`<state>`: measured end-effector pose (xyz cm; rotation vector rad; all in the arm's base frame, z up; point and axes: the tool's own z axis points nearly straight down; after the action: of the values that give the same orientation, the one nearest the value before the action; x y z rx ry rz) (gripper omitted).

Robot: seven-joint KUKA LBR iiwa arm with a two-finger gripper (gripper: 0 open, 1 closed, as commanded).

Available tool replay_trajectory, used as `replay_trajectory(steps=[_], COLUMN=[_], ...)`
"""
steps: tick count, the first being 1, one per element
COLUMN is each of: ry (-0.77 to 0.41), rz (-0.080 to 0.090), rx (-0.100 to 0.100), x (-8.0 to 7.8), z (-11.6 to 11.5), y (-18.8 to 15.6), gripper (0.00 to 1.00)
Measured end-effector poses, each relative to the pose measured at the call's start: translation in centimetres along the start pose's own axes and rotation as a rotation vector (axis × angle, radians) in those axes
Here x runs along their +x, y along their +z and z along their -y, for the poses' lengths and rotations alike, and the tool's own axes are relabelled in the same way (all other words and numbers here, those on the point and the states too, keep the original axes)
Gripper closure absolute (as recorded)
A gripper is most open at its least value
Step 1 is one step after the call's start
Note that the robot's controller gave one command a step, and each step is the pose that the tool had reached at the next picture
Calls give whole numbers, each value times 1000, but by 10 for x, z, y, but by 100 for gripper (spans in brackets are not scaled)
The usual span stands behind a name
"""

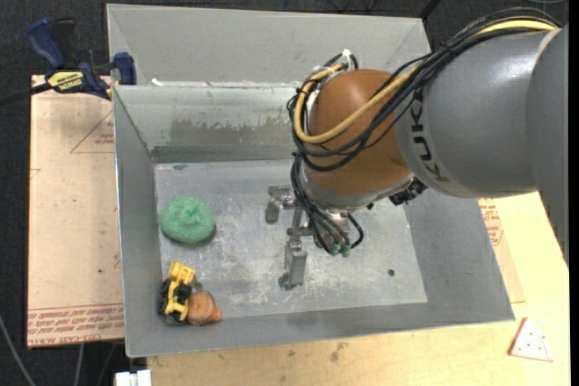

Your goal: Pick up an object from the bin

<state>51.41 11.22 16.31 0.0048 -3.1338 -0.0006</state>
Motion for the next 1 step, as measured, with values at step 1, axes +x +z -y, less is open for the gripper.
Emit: replay_trajectory(steps=[1], ry=[3], rz=[8], rx=[-1], x=[-2], z=[0], y=[-4], gripper=[0])
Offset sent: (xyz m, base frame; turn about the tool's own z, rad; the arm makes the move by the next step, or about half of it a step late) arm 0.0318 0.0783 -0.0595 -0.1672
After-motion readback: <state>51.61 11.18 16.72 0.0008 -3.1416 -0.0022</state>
